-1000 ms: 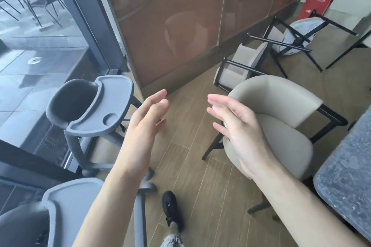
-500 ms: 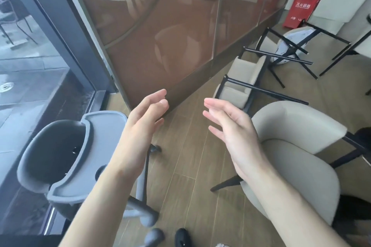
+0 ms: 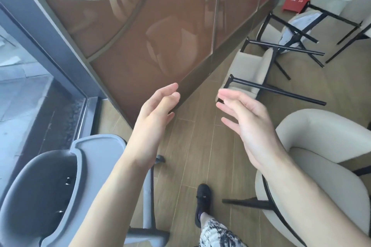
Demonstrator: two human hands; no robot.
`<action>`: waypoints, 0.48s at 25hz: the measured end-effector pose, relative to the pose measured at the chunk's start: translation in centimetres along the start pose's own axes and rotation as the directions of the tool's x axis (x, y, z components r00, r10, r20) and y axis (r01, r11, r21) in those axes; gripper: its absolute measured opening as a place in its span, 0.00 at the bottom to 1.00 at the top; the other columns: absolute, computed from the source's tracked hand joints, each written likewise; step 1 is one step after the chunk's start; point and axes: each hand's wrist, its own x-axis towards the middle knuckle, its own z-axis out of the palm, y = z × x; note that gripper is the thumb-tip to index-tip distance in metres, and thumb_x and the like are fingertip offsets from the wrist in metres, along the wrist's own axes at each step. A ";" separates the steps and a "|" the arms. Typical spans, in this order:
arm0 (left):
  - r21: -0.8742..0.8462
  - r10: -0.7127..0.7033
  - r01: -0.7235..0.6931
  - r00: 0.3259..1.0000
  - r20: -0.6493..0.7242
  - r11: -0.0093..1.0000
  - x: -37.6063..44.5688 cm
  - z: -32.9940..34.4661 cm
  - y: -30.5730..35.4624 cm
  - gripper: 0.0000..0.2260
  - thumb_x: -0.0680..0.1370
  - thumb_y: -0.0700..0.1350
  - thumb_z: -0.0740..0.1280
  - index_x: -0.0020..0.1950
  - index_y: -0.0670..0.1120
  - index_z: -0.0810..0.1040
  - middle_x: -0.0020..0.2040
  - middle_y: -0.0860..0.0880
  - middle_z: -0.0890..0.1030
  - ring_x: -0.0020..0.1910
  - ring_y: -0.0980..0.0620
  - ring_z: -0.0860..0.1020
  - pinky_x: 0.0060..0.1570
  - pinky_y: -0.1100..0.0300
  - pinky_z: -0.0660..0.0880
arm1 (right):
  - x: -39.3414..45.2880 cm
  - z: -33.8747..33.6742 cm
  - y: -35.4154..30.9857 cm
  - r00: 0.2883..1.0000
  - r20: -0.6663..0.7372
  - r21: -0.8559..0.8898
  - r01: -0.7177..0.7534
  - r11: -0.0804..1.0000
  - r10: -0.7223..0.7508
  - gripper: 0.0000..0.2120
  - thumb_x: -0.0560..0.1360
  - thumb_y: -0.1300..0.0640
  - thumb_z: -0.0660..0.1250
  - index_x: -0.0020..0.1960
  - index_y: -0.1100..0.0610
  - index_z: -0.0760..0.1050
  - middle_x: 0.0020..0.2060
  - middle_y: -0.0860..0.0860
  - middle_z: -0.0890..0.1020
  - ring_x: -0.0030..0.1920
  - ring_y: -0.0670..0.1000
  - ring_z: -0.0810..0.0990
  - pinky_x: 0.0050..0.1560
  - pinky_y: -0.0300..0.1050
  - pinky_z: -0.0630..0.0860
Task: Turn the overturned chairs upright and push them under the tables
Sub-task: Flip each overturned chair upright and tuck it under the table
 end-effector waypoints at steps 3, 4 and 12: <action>0.012 -0.008 0.007 1.000 0.019 1.000 5.8 0.4 0.9 0.20 0.73 0.61 0.63 0.64 0.63 0.80 0.65 0.66 0.80 0.68 0.64 0.76 0.68 0.57 0.72 | 5.2 0.3 -0.6 1.000 -0.007 0.013 -0.003 1.000 0.003 0.12 0.81 0.56 0.63 0.59 0.46 0.82 0.58 0.39 0.83 0.63 0.41 0.79 0.67 0.51 0.75; 0.015 -0.010 0.009 1.000 0.022 1.000 7.9 0.5 1.3 0.20 0.74 0.61 0.64 0.64 0.63 0.80 0.65 0.65 0.80 0.68 0.64 0.76 0.68 0.57 0.72 | 7.0 0.3 -0.9 1.000 -0.010 0.011 -0.006 1.000 0.006 0.12 0.81 0.56 0.63 0.59 0.46 0.82 0.58 0.38 0.83 0.63 0.41 0.80 0.67 0.51 0.75; -0.014 -0.026 0.026 1.000 0.003 1.000 20.5 0.8 2.3 0.17 0.77 0.57 0.63 0.64 0.61 0.80 0.65 0.63 0.81 0.68 0.63 0.76 0.69 0.56 0.71 | 19.3 0.6 -2.0 0.999 -0.022 -0.018 -0.042 0.999 0.041 0.12 0.81 0.57 0.63 0.58 0.46 0.83 0.57 0.39 0.84 0.60 0.41 0.81 0.65 0.52 0.76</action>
